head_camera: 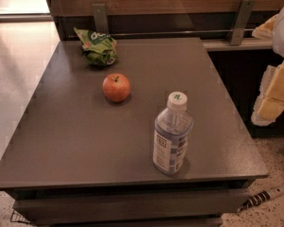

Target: Move blue plastic bottle near green rice chip bag

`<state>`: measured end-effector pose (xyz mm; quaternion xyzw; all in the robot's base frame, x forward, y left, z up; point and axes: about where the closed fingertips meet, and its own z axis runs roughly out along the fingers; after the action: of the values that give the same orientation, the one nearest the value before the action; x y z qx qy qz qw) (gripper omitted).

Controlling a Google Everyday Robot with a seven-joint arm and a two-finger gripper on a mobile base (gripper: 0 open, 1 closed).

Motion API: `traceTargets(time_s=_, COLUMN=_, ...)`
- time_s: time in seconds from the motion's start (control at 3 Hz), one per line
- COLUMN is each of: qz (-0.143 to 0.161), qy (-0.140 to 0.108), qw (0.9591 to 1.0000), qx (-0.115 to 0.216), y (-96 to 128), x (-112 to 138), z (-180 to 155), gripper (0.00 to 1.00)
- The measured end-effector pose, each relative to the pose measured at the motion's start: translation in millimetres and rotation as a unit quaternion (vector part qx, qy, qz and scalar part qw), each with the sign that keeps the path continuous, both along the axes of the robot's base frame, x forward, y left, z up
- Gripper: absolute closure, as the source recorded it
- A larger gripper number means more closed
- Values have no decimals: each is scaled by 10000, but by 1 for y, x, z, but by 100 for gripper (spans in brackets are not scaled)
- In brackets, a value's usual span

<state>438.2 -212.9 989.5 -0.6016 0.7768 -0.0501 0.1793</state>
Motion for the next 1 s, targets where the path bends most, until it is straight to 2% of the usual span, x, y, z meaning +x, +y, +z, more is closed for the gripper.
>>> traceTargets(time_s=0.33, qz=0, qy=-1, qw=10000, qx=0, y=0, x=0, z=0, gripper=0)
traceTargets(time_s=0.67, qz=119, qy=-50, qw=9987, qx=491, y=1, x=-8, z=-7, gripper=0)
traceTargets(time_s=1.0, qz=452, qy=-200, qw=9911, qx=1240, y=4, x=-12, z=-22, gripper=0)
